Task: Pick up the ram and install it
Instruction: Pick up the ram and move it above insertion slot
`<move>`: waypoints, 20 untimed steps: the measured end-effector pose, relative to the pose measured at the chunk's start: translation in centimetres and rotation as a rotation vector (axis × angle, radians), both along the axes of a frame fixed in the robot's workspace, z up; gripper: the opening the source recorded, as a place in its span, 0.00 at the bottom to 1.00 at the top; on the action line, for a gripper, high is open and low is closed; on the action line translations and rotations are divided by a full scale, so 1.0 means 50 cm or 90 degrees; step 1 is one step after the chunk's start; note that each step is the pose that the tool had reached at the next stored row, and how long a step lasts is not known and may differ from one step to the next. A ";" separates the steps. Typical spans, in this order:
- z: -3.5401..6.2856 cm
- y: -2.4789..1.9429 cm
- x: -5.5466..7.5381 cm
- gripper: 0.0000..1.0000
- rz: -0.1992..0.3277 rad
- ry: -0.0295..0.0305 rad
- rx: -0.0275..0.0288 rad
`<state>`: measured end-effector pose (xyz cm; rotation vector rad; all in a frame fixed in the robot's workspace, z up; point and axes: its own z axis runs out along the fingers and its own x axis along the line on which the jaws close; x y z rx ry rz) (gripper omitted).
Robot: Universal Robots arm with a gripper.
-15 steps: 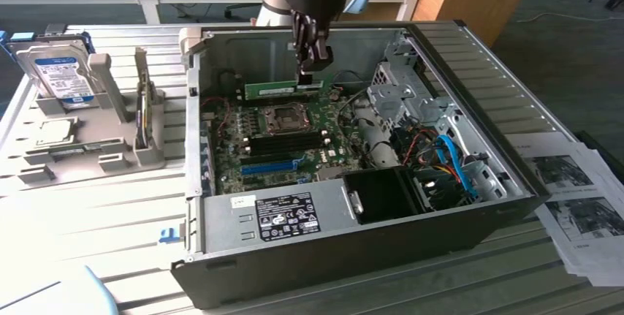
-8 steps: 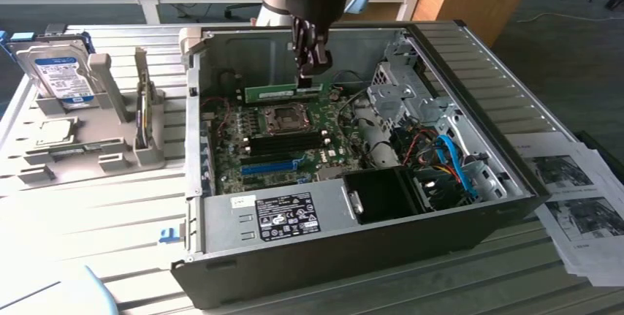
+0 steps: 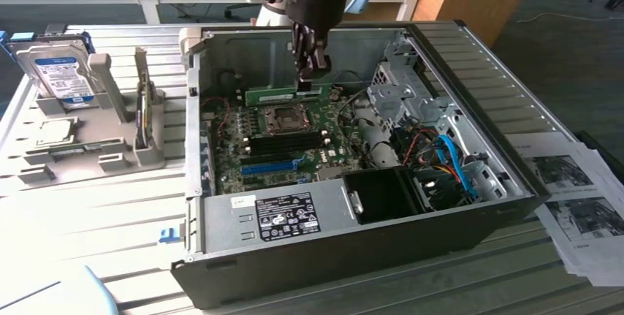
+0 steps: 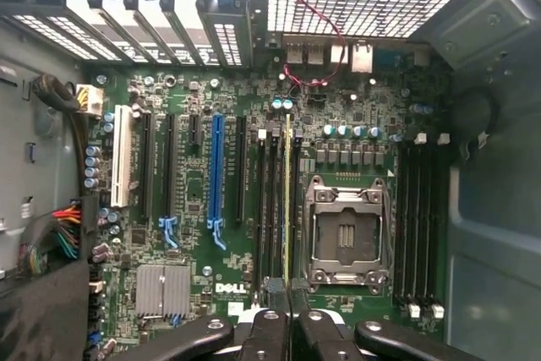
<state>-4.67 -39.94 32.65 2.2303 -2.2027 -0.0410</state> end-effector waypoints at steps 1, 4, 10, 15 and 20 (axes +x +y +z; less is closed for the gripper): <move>-0.002 0.0000 0.000 0.11 0.000 0.0000 0.0000; -0.006 0.0000 0.000 0.11 0.000 0.0000 0.0000; -0.014 0.0000 0.000 0.11 0.000 0.0000 0.0000; -0.016 0.0000 0.000 0.11 0.000 0.0000 -0.0001; -0.016 0.0000 0.000 0.11 0.000 0.0000 0.0001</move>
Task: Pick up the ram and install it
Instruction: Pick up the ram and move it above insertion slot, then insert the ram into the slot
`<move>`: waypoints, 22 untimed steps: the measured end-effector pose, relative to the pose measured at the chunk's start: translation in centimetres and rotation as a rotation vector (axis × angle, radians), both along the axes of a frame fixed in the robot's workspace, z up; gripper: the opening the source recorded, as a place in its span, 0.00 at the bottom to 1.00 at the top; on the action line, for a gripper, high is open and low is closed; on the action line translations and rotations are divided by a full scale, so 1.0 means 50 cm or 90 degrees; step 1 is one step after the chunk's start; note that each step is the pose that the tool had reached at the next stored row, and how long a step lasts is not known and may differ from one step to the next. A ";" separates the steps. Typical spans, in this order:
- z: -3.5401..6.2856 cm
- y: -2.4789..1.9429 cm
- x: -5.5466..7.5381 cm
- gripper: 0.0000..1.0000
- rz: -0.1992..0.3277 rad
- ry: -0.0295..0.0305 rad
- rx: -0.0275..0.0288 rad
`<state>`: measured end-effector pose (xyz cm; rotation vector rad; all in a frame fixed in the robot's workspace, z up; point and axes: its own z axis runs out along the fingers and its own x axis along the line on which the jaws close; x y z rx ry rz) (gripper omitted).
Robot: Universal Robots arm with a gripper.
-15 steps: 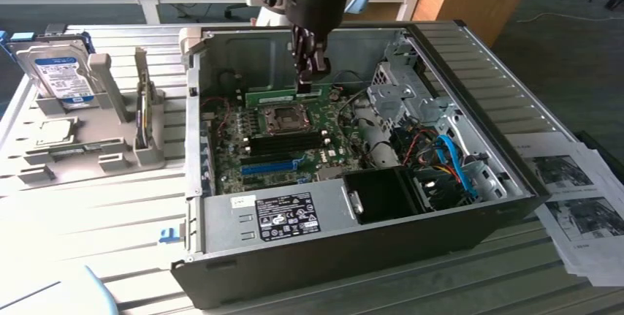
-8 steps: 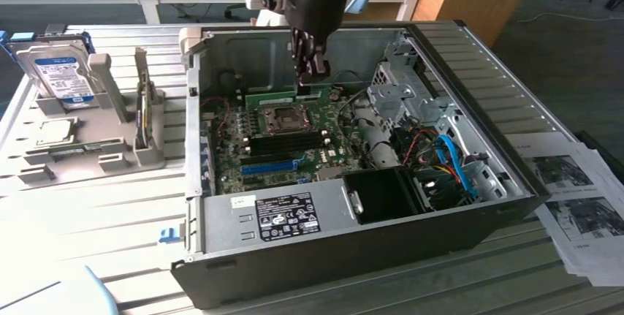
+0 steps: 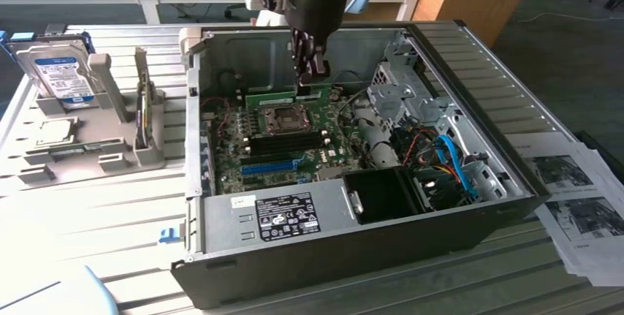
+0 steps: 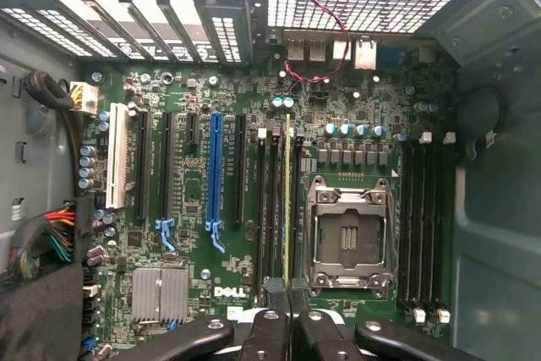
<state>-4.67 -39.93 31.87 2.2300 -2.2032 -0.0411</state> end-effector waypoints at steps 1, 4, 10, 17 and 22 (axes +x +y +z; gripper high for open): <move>0.002 0.0000 0.000 0.11 0.000 0.0000 -0.0001; 0.007 0.0000 0.000 0.11 0.000 0.0002 -0.0020; 0.012 0.0000 0.000 0.11 0.000 0.0001 -0.0036; 0.009 -0.0001 0.000 0.11 0.000 0.0002 -0.0038; 0.003 0.0000 0.000 0.11 0.000 0.0002 -0.0038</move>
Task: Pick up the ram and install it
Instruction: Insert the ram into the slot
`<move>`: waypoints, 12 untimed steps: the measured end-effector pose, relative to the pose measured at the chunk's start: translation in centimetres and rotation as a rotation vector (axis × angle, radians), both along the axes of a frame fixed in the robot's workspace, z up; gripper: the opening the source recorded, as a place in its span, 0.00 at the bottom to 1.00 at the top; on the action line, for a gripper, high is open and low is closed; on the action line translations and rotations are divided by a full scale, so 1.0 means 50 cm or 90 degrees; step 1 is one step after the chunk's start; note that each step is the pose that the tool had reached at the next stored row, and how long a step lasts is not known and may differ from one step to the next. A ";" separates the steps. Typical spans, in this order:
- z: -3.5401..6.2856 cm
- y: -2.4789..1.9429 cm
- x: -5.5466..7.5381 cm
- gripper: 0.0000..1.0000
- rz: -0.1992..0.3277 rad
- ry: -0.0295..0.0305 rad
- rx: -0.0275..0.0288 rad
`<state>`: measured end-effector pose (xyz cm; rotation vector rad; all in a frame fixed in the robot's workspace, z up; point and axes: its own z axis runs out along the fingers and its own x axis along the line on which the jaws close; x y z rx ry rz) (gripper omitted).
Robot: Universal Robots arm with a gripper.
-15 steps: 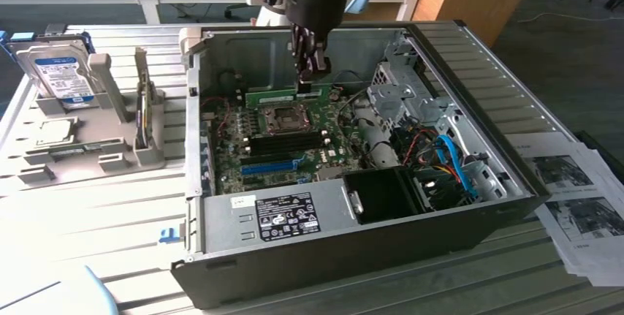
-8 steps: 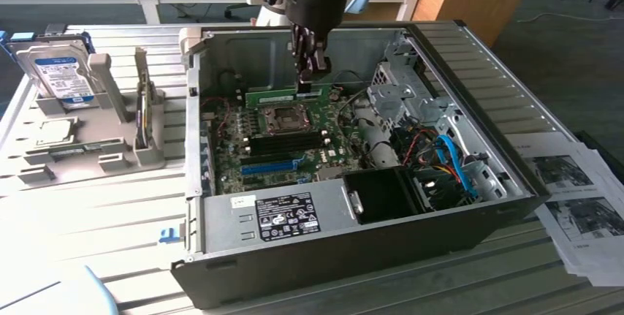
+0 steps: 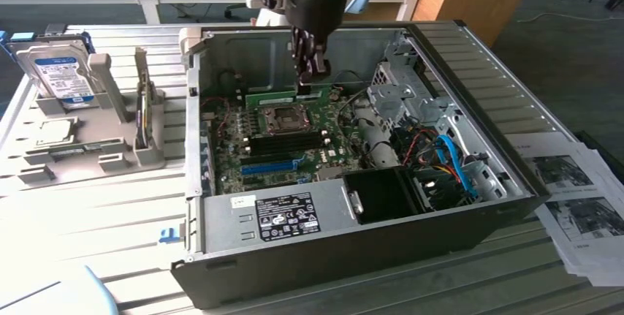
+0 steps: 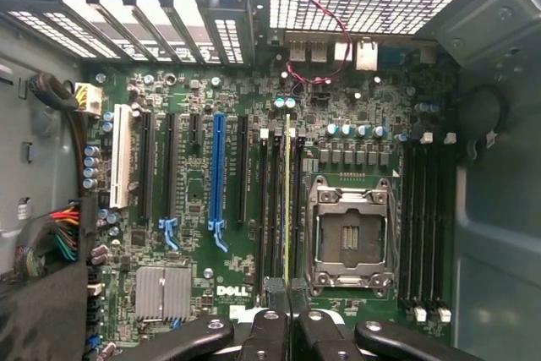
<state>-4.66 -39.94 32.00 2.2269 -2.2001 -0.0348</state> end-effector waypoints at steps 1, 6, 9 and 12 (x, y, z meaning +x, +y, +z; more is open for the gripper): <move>-0.001 0.0000 0.000 0.11 0.000 0.0000 0.0000; -0.011 0.0000 0.000 0.11 0.000 0.0000 0.0000; -0.017 0.0000 0.000 0.11 0.000 0.0000 0.0000; -0.023 0.0000 0.000 0.11 0.000 0.0000 0.0000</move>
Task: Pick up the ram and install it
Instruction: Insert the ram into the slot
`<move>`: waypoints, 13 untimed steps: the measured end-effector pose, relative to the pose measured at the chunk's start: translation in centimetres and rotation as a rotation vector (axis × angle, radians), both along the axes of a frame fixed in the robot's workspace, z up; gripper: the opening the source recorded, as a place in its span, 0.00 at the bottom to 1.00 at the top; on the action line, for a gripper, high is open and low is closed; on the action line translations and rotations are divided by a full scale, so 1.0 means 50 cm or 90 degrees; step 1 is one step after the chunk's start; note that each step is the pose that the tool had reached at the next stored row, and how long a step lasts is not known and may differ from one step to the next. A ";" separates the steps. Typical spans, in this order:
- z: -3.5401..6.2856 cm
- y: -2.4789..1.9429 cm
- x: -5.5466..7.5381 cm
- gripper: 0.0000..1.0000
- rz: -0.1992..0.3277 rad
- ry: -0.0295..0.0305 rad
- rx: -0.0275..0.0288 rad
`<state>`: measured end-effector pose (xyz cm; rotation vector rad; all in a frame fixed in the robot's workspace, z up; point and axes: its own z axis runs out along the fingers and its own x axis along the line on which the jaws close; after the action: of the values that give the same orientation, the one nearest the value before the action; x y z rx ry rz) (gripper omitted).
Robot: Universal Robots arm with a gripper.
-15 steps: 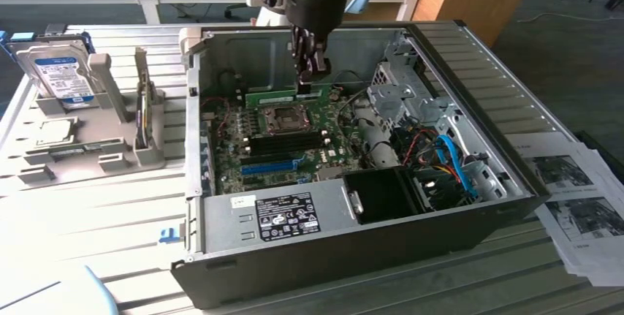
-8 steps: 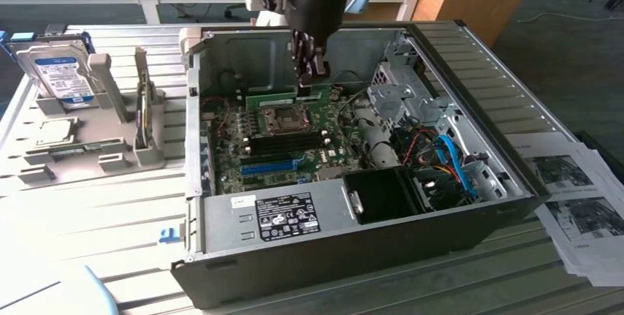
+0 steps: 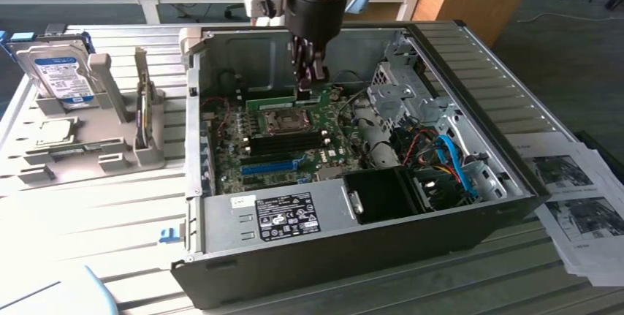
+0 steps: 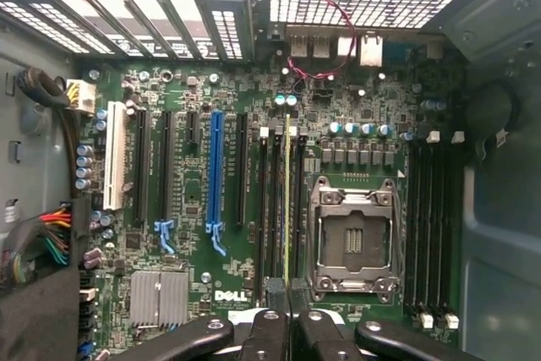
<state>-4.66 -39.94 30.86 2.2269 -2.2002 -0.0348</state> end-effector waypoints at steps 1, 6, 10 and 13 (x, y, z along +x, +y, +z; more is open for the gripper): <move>-0.002 0.0000 0.000 0.11 0.000 0.0000 0.0000; -0.012 0.0000 0.000 0.11 0.000 0.0000 0.0000; -0.020 0.0000 0.000 0.11 0.000 0.0000 0.0000; -0.025 0.0000 0.000 0.11 0.000 0.0000 0.0000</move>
<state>-4.66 -39.94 29.61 2.2269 -2.2001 -0.0348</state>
